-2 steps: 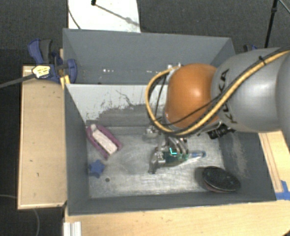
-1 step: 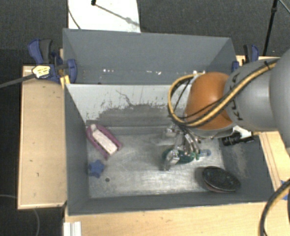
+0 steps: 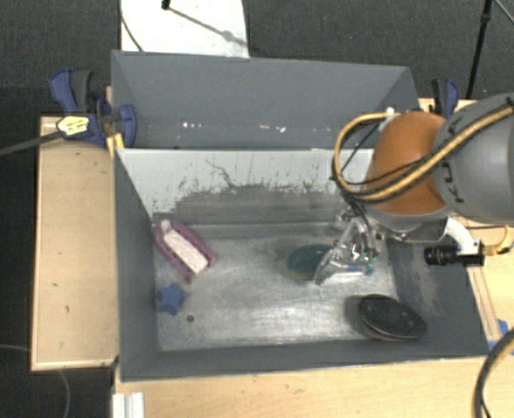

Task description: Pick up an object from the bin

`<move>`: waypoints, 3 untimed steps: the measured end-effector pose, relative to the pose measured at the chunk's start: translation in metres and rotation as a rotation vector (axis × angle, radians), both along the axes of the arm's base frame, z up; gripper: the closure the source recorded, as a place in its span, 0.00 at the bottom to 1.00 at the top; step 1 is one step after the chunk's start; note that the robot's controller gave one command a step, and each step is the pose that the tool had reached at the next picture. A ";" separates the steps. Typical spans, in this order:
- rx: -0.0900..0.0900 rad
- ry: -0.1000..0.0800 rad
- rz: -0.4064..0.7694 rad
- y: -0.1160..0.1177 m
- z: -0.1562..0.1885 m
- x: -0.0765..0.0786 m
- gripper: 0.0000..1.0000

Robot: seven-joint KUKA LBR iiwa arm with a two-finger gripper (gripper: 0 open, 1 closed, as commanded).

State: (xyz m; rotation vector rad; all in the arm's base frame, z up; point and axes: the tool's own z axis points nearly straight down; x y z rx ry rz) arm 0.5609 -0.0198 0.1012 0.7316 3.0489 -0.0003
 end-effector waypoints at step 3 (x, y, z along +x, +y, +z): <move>0.007 0.003 -0.917 -0.046 -0.029 -0.009 0.00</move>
Offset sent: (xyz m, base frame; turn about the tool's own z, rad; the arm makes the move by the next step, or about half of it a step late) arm 0.0006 0.0093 0.0015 0.3029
